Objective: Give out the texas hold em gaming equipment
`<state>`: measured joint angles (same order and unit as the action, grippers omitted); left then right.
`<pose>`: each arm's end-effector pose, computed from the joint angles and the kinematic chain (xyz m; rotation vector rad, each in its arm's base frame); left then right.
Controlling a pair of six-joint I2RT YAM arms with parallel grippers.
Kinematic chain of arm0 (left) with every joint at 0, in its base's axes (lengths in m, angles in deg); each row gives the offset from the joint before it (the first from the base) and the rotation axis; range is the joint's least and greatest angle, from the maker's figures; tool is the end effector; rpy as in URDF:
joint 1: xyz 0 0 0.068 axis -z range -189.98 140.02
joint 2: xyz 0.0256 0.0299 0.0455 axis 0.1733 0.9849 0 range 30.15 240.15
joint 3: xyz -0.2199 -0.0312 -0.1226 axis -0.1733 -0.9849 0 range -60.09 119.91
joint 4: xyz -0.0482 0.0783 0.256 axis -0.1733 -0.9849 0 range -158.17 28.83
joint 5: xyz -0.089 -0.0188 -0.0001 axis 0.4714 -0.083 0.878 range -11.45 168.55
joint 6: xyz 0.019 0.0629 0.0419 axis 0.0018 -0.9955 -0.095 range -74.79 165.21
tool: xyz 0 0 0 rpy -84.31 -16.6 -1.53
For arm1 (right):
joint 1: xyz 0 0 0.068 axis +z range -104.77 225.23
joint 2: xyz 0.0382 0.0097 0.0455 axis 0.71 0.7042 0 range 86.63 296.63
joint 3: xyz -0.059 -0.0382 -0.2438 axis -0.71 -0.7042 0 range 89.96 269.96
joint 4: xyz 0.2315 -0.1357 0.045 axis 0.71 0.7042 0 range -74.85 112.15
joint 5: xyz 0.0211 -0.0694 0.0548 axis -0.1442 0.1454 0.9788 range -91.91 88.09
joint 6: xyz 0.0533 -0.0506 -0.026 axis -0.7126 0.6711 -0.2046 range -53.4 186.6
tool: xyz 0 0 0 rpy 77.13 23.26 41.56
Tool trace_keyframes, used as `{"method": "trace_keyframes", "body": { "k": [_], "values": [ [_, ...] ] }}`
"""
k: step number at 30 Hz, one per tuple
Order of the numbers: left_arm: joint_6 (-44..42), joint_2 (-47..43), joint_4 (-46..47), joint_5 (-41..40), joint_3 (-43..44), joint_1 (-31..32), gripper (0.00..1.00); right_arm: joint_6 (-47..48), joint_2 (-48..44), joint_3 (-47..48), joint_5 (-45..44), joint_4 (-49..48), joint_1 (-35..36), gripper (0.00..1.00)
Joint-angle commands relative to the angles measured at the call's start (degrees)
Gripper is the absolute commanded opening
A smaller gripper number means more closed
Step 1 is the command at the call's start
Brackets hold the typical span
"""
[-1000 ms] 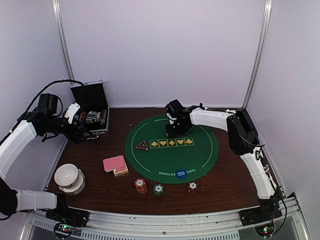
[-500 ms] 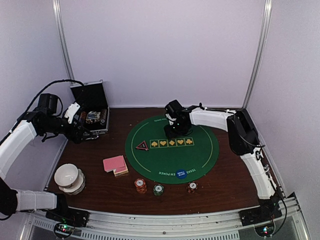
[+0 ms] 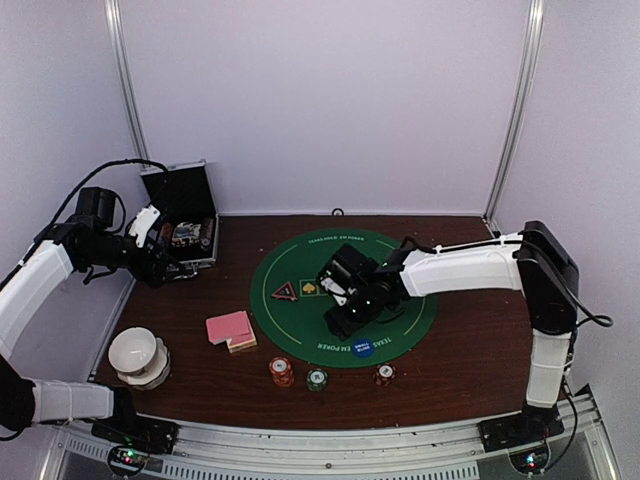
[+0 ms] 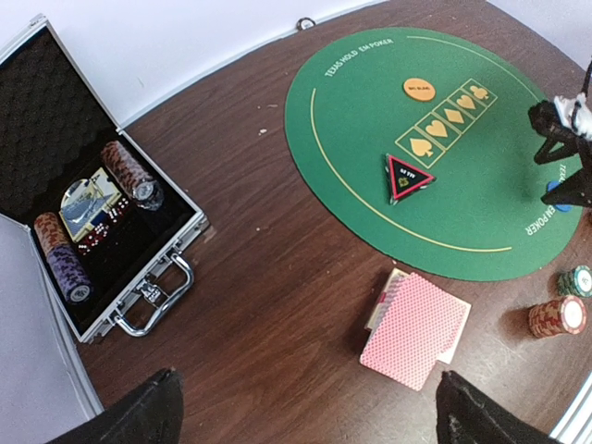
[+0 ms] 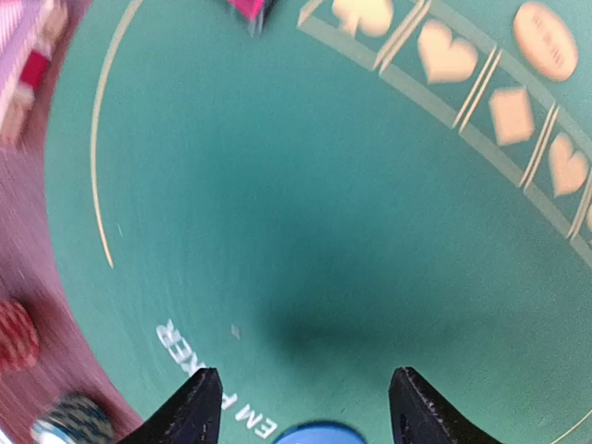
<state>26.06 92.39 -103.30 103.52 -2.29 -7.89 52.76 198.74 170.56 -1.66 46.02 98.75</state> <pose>0.2576 -0.0376 0.2719 0.6254 2.2317 -0.3692 0.2537 0.3436 0.1323 -0.9237 2.5566 0.3755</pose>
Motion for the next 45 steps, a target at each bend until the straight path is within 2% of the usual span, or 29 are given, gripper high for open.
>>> {"method": "trace_keyframes", "body": {
  "k": [1, 13, 26, 33, 45],
  "values": [
    [-0.18, -1.20, 0.53, 1.68, 0.68, 0.19, 0.98, -1.39, -2.63, -5.88, -0.43, 0.48, 1.13, 0.65],
    [-0.72, -2.82, 0.13, 1.79, -0.48, 0.15, 0.98, -2.54, -2.01, -10.19, -3.64, 1.73, 2.91, 0.63],
    [-0.70, -2.93, 0.03, 2.39, -0.76, 0.17, 0.98, -2.48, -5.63, -14.74, -6.05, 4.03, 2.38, 0.59],
    [-0.71, -2.86, 0.03, 2.32, -0.59, 0.15, 0.98, -2.59, -7.37, -16.36, -5.74, 3.62, -1.55, 0.48],
    [-1.01, -3.15, -0.36, 2.24, -0.58, 0.18, 0.98, -3.04, -8.44, -17.62, -3.37, 3.78, -9.18, 0.43]
  ]
}}
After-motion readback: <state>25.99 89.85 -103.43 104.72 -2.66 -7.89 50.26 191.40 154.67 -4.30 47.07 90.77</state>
